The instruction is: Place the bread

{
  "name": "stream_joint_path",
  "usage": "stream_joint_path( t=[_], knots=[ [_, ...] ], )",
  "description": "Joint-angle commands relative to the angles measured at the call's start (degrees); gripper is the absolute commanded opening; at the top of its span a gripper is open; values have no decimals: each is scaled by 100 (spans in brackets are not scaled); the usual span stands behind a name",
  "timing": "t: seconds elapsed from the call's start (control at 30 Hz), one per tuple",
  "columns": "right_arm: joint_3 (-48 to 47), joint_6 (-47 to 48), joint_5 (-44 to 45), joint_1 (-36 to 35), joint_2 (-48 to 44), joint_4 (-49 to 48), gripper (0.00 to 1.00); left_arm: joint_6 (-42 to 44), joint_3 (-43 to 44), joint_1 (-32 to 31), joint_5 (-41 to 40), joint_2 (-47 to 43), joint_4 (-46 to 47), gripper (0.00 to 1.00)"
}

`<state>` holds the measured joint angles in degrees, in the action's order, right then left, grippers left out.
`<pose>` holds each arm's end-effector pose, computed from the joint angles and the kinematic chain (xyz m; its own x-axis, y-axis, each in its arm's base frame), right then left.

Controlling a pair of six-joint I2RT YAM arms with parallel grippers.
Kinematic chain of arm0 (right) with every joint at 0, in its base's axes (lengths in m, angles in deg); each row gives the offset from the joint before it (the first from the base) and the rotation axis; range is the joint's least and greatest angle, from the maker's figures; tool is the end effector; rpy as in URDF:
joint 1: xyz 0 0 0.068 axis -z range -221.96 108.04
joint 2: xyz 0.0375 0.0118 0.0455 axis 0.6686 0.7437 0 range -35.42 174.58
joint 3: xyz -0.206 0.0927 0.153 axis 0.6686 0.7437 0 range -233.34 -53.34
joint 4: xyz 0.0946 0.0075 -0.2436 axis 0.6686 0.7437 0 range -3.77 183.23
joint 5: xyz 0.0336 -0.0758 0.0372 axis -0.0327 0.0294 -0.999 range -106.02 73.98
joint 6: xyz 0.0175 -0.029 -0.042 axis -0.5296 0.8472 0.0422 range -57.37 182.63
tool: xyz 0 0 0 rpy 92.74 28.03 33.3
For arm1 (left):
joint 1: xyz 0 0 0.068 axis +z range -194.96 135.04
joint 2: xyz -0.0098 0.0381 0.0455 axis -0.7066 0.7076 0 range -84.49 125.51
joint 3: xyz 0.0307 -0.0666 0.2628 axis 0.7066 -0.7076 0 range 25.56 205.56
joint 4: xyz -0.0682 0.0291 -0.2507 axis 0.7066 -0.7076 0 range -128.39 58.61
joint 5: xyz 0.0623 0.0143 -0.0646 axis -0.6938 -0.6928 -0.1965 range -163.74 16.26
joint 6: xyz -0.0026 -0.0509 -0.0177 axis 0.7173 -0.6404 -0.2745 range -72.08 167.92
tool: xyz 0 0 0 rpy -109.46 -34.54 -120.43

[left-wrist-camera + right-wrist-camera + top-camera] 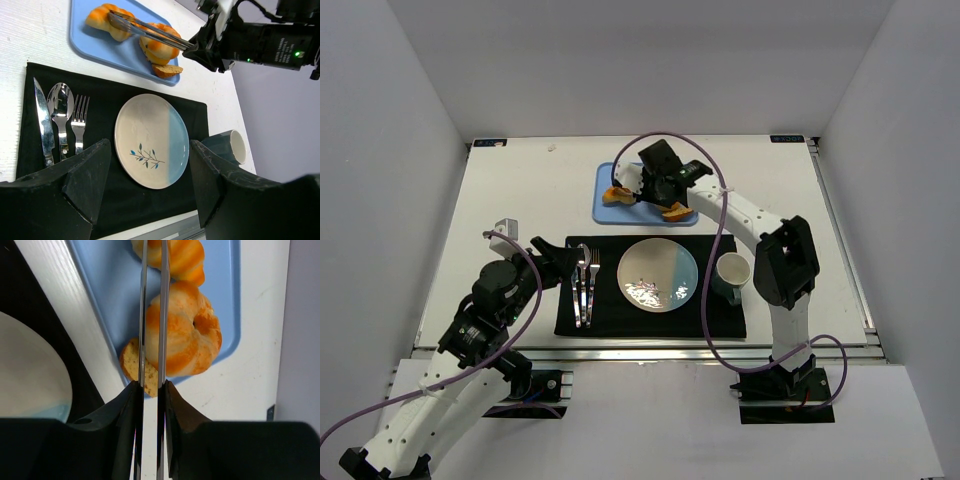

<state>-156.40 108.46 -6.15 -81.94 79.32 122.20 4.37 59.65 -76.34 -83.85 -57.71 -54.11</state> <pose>0.3533 0.2883 0.2819 -0.0040 -0.9255 -0.3787 -0.7855 0.2373 -0.5715 0.1097 -0.0597 0.2940 -0.4182 -0.5395 -0.7308 0.1106 0.7683 -0.6304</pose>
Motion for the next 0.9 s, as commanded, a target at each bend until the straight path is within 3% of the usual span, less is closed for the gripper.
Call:
stream_joint_path(
  t=[0.0,0.2,0.37,0.57,0.73,0.87],
  knots=[
    [-477,-494,-660,17,-215,-81,7,-4,-25,0,-88,-51,-66,74],
    [-741,-1013,-1354,158,-434,-37,6,22,28,0,-132,-77,-145,74],
    [-128,-988,-2066,351,-1241,51,6,22,151,0,-237,-156,-268,74],
    [2051,-136,-2946,474,-3113,200,6,22,221,0,-369,-288,-347,74],
    [3483,260,-2956,474,-4352,516,6,31,230,0,-343,-227,-365,73],
    [4197,401,-2614,474,-4785,473,6,48,213,0,-264,-121,-286,74]
  ],
)
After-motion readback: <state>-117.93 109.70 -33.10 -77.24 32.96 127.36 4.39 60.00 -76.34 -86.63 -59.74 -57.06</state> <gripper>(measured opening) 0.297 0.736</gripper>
